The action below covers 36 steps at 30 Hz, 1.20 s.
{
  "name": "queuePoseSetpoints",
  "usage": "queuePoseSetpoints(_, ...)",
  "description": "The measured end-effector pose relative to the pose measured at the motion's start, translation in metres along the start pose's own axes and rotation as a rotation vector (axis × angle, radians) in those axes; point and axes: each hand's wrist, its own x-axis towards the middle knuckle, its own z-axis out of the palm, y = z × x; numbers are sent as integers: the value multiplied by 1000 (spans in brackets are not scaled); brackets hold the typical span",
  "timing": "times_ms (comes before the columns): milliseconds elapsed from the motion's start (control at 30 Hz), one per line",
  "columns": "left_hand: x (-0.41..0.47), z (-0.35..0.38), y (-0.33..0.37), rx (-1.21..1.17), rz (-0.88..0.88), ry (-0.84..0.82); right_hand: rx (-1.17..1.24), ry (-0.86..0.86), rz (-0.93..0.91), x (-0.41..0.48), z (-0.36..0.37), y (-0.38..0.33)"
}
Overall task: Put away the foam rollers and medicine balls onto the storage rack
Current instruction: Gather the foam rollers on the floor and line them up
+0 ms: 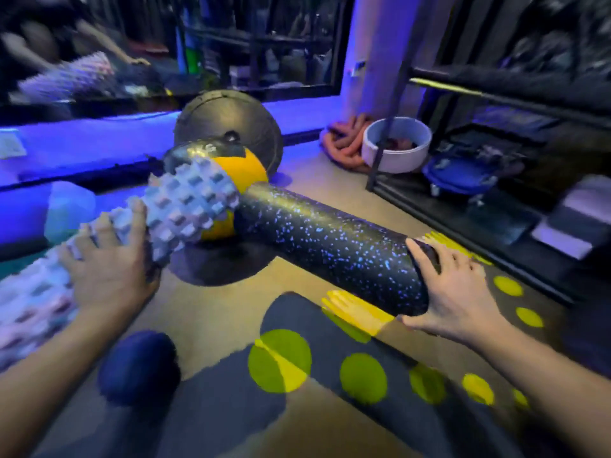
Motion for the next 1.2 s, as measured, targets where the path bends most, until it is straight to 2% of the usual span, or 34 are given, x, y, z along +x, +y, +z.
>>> queuePoseSetpoints(100,4,-20,77,-43,128,-39,-2,-158,256,-26,0,50)
queuePoseSetpoints(200,-4,-34,163,-90,255,-188,5,-273,536,-35,8,78)
queuePoseSetpoints(300,-21,-58,250,-156,332,-315,270,-401,962,-46,26,97)
queuePoseSetpoints(333,-26,-67,279,-185,366,-356,326,-442,1058,-51,33,102)
queuePoseSetpoints(400,-30,-76,335,-274,441,-433,371,-473,1117,-56,46,112)
queuePoseSetpoints(467,-30,-73,388,-377,508,-530,482,-513,1010,-52,59,123)
queuePoseSetpoints(533,-28,-60,438,-446,550,-602,591,-649,851,-44,74,137)
queuePoseSetpoints(600,-28,-48,479,-474,523,-649,576,-819,760,-47,88,146)
queuePoseSetpoints(633,-27,-42,496,-466,498,-661,576,-829,764,-51,92,152)
queuePoseSetpoints(700,-24,-27,520,-428,440,-699,592,-688,794,-60,95,164)
queuePoseSetpoints(767,-22,-10,532,-418,383,-721,624,-533,742,-63,100,173)
queuePoseSetpoints(900,-33,19,521,-587,255,-670,671,-341,380,-54,116,156)
queuePoseSetpoints(1000,-32,54,484,-717,290,-694,655,-344,114,-44,127,123)
queuePoseSetpoints(1033,-30,66,469,-758,291,-760,625,-370,63,-42,133,112)
queuePoseSetpoints(1133,-38,91,424,-923,224,-1053,553,-437,68,-31,149,84)
queuePoseSetpoints(1200,-52,108,401,-938,201,-1156,490,-418,75,-26,154,71)
